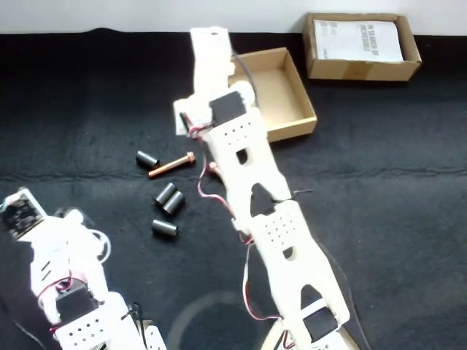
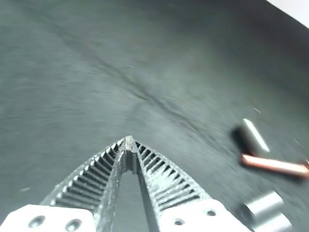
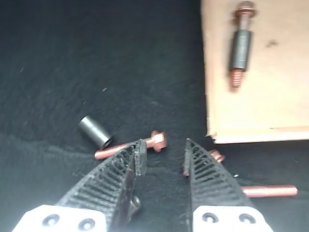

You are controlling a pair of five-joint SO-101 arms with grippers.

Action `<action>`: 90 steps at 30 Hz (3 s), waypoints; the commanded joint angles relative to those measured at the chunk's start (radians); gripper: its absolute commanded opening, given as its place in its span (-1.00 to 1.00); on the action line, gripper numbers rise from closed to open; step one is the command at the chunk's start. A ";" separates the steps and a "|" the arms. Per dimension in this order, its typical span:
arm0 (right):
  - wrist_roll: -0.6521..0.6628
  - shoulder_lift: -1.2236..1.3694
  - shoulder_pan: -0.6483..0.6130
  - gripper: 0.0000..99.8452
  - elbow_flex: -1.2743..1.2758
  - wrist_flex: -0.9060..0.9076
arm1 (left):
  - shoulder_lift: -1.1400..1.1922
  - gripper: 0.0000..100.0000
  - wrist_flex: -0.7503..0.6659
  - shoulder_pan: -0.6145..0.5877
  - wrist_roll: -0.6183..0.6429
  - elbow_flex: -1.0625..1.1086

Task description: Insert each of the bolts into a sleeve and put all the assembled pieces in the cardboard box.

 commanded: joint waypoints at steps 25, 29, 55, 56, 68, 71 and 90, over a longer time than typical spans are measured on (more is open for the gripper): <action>-0.114 -0.673 -0.183 -0.79 1.224 -0.107 | -0.012 -0.99 -0.034 -0.082 0.003 0.021; -0.127 -0.673 -0.185 -0.79 1.290 -0.213 | -0.008 -0.98 -0.051 -0.084 0.003 0.021; -0.127 -0.670 -0.243 -0.79 1.550 -0.664 | -0.010 -0.98 -0.051 -0.082 0.003 0.021; -0.127 -0.670 -0.243 -0.79 1.560 -0.679 | -0.010 -0.98 -0.051 -0.082 0.003 0.021; -0.127 -0.651 -0.255 -0.78 1.589 -0.808 | -0.010 -0.98 -0.051 -0.082 0.003 0.021; -0.127 -0.591 -0.274 -0.78 1.584 -0.806 | -0.012 -0.98 -0.049 -0.082 0.003 0.021; -0.127 -0.487 -0.282 -0.97 1.512 -0.808 | -0.012 -0.98 -0.049 -0.082 0.003 0.021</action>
